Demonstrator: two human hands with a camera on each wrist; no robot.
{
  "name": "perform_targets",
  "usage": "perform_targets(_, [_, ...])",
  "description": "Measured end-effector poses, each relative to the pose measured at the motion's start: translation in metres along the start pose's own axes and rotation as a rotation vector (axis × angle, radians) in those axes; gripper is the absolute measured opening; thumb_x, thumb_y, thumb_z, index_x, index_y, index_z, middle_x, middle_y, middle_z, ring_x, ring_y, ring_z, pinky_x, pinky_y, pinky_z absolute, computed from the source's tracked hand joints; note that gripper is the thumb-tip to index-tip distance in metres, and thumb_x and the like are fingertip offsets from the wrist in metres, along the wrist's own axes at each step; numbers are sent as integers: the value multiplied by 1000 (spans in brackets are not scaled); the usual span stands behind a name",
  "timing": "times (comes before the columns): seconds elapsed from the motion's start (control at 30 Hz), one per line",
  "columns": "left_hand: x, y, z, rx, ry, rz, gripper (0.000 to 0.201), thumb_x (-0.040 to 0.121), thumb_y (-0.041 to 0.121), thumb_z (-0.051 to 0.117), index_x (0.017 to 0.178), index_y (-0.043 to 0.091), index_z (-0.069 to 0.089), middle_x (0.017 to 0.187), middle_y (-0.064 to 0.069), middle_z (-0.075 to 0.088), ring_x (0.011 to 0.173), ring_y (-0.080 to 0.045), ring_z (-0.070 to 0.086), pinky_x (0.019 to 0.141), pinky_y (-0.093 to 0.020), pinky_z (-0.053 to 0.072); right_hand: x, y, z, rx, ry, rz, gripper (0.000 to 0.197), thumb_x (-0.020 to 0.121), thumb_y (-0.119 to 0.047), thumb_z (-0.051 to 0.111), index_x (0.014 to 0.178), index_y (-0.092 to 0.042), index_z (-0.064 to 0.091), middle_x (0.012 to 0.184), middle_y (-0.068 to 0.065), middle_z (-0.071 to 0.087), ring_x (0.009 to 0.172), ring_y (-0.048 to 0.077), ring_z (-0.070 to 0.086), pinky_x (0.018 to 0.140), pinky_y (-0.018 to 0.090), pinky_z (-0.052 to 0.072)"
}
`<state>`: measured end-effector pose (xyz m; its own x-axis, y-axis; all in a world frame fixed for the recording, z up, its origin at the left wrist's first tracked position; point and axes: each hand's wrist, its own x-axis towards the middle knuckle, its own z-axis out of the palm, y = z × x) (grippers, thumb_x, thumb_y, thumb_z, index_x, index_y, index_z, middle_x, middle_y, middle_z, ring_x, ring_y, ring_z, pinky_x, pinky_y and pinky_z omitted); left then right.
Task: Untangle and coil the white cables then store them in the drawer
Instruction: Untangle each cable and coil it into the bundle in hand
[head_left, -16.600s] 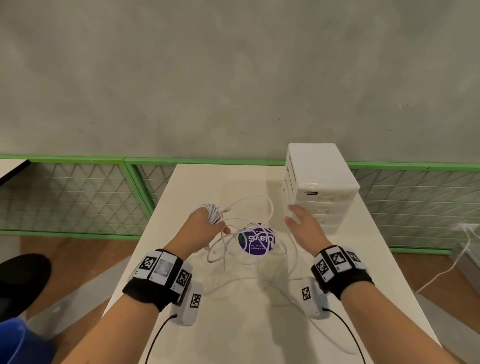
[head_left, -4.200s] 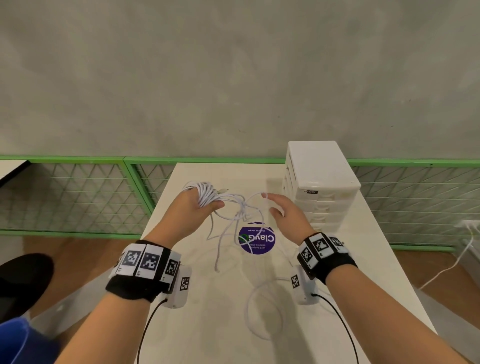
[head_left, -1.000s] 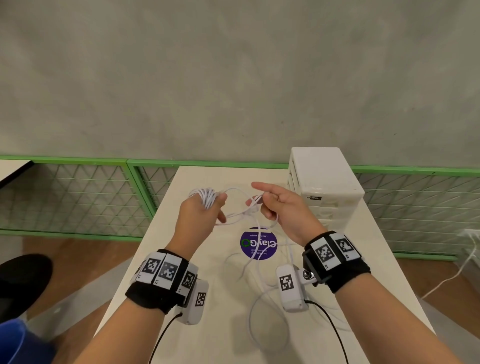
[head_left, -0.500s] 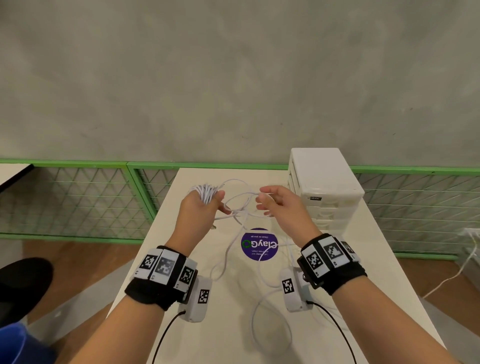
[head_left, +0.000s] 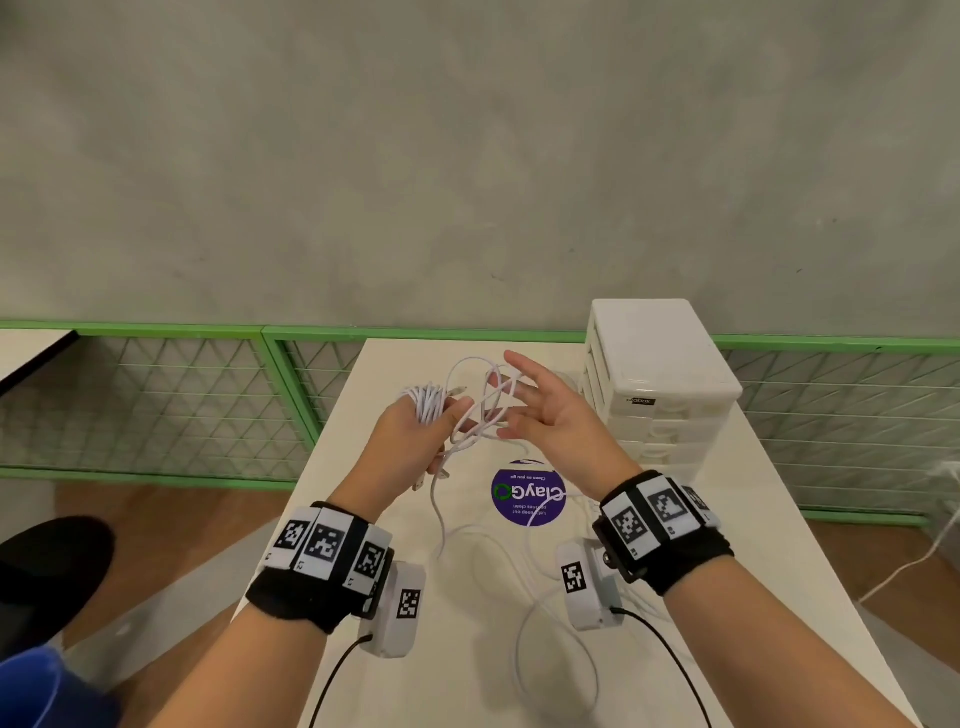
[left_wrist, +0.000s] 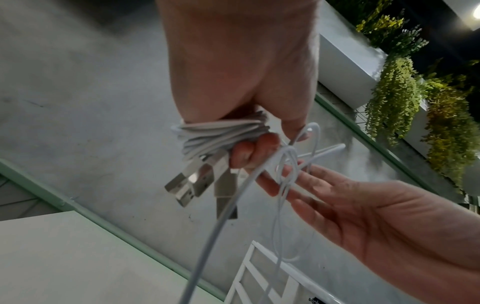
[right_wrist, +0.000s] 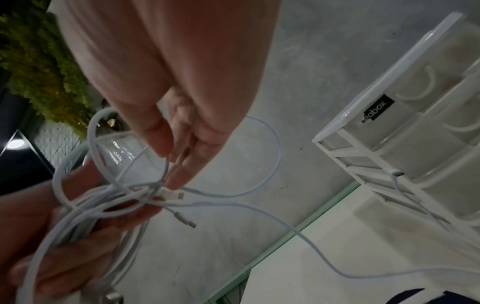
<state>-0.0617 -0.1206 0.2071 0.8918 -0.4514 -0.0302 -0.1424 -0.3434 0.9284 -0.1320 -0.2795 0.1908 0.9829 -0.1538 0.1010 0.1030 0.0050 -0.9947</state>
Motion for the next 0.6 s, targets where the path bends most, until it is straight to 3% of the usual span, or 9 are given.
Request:
perform_targets(0.07, [3,-2,3,13,-44,1,25,87,33,64,79,9,66,41,8,49,32,-6,41,51,-34,53,1,2,2,-14,25,-19,65,85,14,53,134,-26,37,129,5,58,85,11,67,88,30,52])
perform_targets(0.17, [3,-6,8,88,-107,-5,24,82,32,71,83,8,68,44,8,55,32,-3,43,39,-18,43,1,2,3,-92,56,-35,61,83,11,59,126,-28,41,121,3,63,82,16,68,88,38,53])
perform_targets(0.3, [1,-12,17,98,-153,-21,24,80,28,75,91,10,66,63,1,61,35,-2,49,37,-16,39,0,4,3,-200,-10,-30,61,85,8,56,129,-32,42,117,4,63,83,25,68,86,49,53])
perform_targets(0.33, [2,-13,17,89,-124,-28,20,80,28,74,89,12,66,63,1,62,35,-2,50,36,-17,39,-1,4,1,-237,-21,-28,63,87,5,56,133,-35,39,119,4,61,84,27,68,86,47,54])
perform_targets(0.4, [2,-13,15,24,-63,-18,13,82,23,73,87,13,65,64,0,63,39,-2,54,37,-17,43,-3,4,-3,-317,-32,-4,69,89,-4,58,139,-42,29,125,5,56,79,19,70,81,35,56])
perform_targets(0.5, [1,-11,8,-24,-49,-9,12,86,12,65,97,6,65,69,-7,61,47,-7,54,39,-14,44,-6,5,-11,-328,-31,17,77,88,-6,61,145,-39,20,104,3,60,65,14,66,69,19,53])
perform_targets(0.6, [4,-12,-4,-94,-9,-67,9,89,2,56,94,5,63,63,-6,52,41,-7,45,35,-15,41,-9,7,-24,-316,-2,-23,81,86,-6,63,145,-37,17,86,6,61,63,13,53,71,18,47])
